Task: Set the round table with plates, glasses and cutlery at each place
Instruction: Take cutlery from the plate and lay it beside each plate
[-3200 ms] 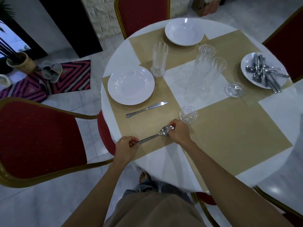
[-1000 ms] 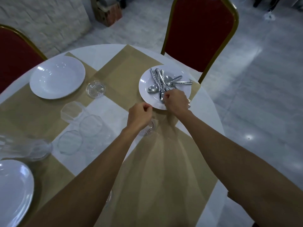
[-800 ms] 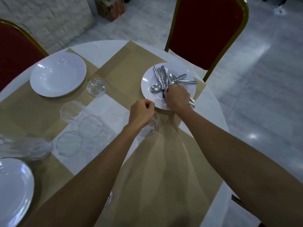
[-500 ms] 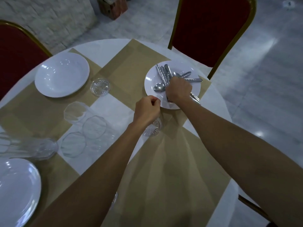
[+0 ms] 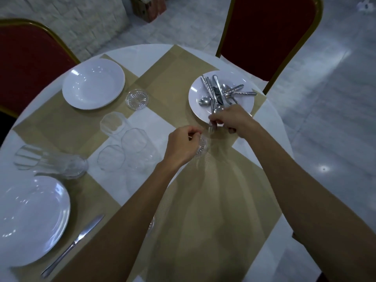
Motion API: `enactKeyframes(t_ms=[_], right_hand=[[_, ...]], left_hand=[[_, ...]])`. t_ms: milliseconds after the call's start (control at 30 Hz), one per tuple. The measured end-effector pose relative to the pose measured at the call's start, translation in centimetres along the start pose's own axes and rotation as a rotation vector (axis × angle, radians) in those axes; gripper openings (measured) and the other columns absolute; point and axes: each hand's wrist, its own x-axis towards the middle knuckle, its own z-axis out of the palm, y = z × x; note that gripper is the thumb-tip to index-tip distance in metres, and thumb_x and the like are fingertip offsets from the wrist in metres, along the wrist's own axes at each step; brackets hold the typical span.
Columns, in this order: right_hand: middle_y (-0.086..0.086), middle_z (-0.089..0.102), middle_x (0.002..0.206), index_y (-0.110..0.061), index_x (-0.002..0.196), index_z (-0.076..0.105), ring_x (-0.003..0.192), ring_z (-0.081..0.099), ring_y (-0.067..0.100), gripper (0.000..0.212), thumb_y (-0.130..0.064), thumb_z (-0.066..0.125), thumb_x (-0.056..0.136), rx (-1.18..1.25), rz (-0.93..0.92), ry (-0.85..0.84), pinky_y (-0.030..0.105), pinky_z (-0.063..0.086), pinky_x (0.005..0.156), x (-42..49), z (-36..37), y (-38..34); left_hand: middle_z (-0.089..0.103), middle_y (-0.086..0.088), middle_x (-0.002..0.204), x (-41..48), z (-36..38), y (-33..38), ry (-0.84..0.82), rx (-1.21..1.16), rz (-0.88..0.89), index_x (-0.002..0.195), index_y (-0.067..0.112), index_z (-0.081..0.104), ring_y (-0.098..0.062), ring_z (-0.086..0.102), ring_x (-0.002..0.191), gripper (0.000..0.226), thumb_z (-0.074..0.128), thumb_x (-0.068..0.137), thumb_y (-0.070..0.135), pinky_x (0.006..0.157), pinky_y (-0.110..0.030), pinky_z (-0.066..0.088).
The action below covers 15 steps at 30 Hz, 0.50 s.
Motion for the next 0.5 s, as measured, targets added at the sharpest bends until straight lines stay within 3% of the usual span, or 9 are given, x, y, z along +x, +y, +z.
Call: enactKeyframes(t_ms=[167,300,400,500], right_hand=[[0.002,0.069,0.069,-0.009,0.074,0.074,0.046,0.041,0.010,0.023,-0.031,0.079,0.078,-0.078,-0.016,-0.121,0.022,0.030,0.044,-7.6,1.6,3.8],[-0.006,0.064,0.058,-0.017,0.062,0.074,0.040,0.043,0.001,0.020,-0.023,0.078,0.080,-0.120,-0.039,-0.204,0.014,0.032,0.039,-13.8,3.4,6.8],[-0.010,0.066,0.059,-0.018,0.068,0.076,0.045,0.050,-0.004,0.013,-0.019,0.078,0.081,-0.203,-0.058,-0.299,0.008,0.034,0.042,-17.8,5.4,8.5],[-0.012,0.069,0.066,-0.017,0.077,0.079,0.051,0.054,-0.007,0.006,-0.020,0.077,0.082,-0.270,-0.087,-0.377,0.006,0.035,0.046,-20.7,7.8,9.4]], left_hand=[[0.070,0.016,0.090,-4.6,-0.5,-0.8,-0.006,0.019,0.062,0.102,0.023,0.076,0.007,0.060,0.076,0.019,0.061,0.091,0.017,0.071,0.001,0.042],[0.071,0.006,0.095,-9.8,-0.6,-2.3,0.002,0.090,0.197,0.110,0.023,0.072,-0.006,0.064,0.083,0.022,0.061,0.091,0.019,0.083,-0.024,0.053],[0.063,0.006,0.091,-14.0,-1.1,-4.2,-0.079,0.211,0.251,0.121,0.029,0.067,-0.011,0.060,0.086,0.031,0.060,0.092,0.022,0.083,-0.028,0.050],[0.061,0.003,0.095,-18.1,-2.3,-6.8,-0.136,0.287,0.274,0.117,0.029,0.070,-0.016,0.059,0.094,0.028,0.061,0.092,0.019,0.081,-0.032,0.048]])
